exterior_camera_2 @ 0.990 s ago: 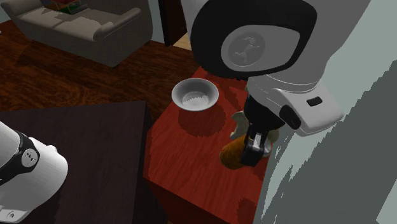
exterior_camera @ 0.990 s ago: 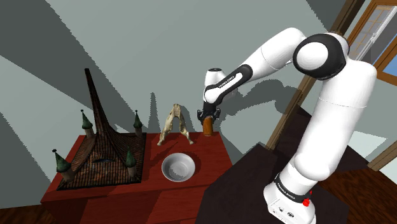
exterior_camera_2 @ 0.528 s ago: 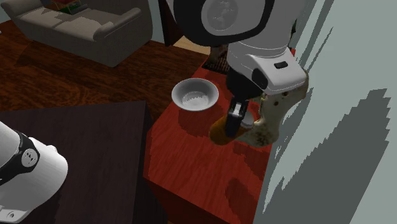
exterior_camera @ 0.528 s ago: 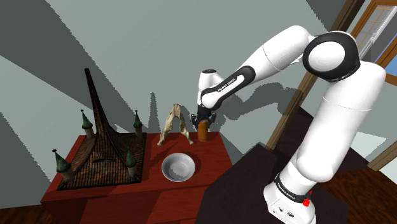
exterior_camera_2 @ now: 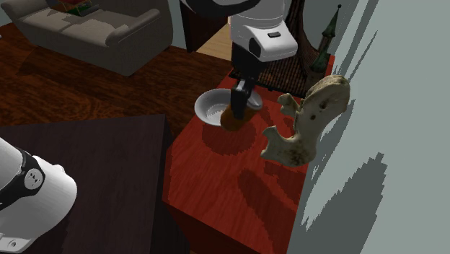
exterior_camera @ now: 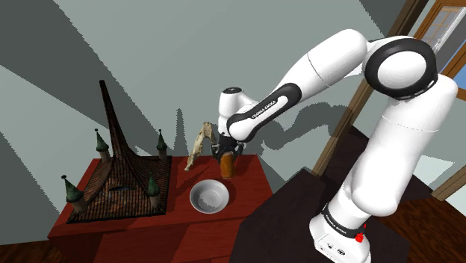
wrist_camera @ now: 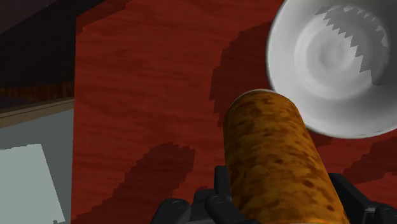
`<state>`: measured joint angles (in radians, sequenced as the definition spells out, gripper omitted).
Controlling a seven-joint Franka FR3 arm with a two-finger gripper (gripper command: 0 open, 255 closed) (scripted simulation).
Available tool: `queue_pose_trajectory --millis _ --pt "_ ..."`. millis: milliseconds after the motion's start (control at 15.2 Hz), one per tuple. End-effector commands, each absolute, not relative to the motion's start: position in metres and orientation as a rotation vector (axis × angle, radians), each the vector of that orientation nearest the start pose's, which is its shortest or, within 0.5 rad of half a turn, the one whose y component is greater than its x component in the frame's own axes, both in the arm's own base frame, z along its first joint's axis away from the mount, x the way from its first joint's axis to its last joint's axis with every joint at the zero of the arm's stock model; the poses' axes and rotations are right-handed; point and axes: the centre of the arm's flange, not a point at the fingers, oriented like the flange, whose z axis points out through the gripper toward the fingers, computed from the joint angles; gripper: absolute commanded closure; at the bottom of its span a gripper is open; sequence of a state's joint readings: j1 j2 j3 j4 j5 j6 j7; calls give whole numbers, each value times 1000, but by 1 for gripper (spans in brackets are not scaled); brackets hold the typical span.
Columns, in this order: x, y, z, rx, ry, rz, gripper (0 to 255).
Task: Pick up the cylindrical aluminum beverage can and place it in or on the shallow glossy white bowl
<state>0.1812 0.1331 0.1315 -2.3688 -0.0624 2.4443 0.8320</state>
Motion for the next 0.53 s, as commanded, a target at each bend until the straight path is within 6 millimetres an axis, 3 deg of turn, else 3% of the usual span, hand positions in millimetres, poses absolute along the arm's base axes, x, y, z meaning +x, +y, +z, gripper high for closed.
queue_pose_trajectory --millis 0,462 --pt "467 178 266 -3100 747 56 255" --pt "440 266 268 -3100 747 56 255"
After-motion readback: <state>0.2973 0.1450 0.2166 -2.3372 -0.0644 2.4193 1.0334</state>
